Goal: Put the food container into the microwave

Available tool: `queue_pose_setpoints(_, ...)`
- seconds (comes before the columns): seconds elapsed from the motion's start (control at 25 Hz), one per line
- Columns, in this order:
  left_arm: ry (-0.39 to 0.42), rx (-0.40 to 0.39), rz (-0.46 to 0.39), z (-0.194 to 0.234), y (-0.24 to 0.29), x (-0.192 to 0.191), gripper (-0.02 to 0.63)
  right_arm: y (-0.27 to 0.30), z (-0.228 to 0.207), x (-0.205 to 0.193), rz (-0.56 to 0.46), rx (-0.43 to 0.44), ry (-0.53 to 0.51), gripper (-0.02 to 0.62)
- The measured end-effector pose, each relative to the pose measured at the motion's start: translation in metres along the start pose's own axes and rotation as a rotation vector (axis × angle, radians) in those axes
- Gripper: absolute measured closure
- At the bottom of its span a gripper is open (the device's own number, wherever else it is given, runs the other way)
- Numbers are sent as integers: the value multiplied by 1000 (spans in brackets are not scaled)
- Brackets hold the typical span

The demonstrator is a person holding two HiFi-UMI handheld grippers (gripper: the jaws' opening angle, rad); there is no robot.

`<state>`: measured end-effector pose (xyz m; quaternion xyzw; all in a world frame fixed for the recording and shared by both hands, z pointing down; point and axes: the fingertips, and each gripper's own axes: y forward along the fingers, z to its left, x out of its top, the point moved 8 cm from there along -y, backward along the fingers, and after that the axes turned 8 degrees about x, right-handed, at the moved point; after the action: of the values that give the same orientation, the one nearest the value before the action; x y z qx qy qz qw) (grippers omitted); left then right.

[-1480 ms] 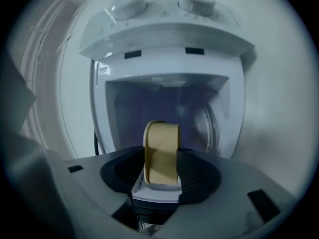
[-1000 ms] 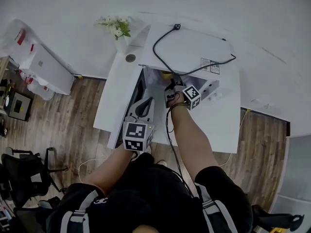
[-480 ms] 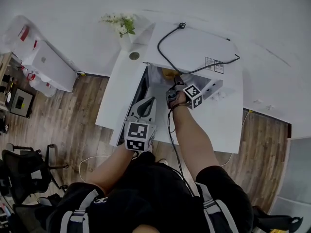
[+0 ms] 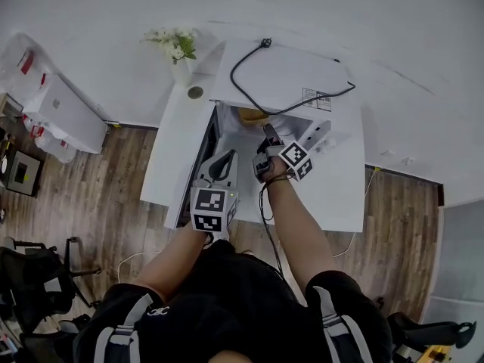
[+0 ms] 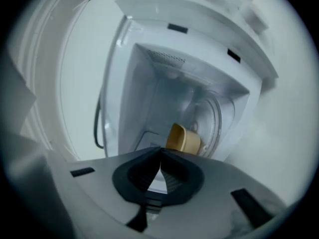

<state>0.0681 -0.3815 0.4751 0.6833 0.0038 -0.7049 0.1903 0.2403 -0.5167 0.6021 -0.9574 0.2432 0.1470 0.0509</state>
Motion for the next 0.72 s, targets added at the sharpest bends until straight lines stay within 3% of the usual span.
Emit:
queue_pose_setpoints(0.2,-12,-11,-14,-5,-1,3,594,-45,30,5,42,28,-222,595)
queue_pose_setpoints(0.48,-13,-12,-20,-10,-4,5,594,-99,92,17,77,34,-713,597)
queue_pose_setpoints(0.6,-9,-16,-22,-13,-7,6,594,-119,122,19,46,4,-920,597)
queue_pose_setpoints(0.72,0,-25,-28,-17,-9,7,594,-136,144,20,-5,-24,-1047,597)
